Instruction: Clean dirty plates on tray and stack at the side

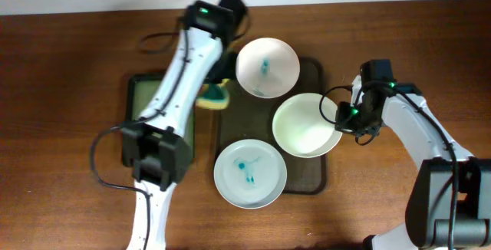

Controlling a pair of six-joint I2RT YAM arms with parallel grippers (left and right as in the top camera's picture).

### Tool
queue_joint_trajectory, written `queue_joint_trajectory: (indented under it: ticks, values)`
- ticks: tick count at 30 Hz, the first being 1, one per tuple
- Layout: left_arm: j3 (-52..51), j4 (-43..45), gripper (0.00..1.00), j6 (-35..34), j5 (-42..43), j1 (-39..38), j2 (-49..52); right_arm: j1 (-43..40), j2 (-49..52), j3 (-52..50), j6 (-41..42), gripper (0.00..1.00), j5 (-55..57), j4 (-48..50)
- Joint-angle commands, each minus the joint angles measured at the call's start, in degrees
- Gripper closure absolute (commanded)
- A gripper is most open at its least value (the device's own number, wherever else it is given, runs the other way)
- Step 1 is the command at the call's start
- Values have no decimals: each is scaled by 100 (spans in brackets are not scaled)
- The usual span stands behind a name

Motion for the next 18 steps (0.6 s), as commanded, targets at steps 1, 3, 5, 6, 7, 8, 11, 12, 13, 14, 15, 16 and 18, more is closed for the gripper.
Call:
queue_joint_trajectory:
  ticks: [1,3,5,6,7,8,11,12,13,14,15,16,18]
  values:
    - [79,-404,100,249,-149,345,-415,459,-387,483,129,96,822,-162]
    - [57,-404,100,249,-153,411,-553,850,-658,612,243,96,1467,-234]
    - [-603,-404,100,195,-455,560,-1110,1161,-977,625,245,96,1687,-229]
    - [-1126,-391,100,-20,-734,678,-1421,1241,-1075,625,245,96,1985,-227]
    - [-1823,-153,100,-136,-780,868,-1810,1316,-1123,625,243,96,2286,-227]
    - [-2944,555,100,-116,-485,1163,-2382,1440,-1147,638,243,96,2765,-221]
    - [-5882,2839,100,186,551,2039,-3560,2129,-1147,654,238,96,4240,-96]
    - [-6417,3316,100,212,542,2111,-3574,2485,-1147,654,238,96,4642,-103]
    - [-6843,3810,100,227,544,2111,-3558,2688,-1147,654,240,96,4826,-101]
    - [-7154,4312,100,225,542,2111,-3558,2977,-1147,654,238,96,5104,-101]
    - [-7259,4634,100,225,520,2111,-3558,3259,-1147,654,223,96,5403,-125]
    - [-7265,4865,100,227,474,2118,-3558,3462,-1147,654,221,96,5661,-170]
    - [-7265,5031,100,227,501,2120,-3558,3934,-1147,654,221,96,6332,-188]
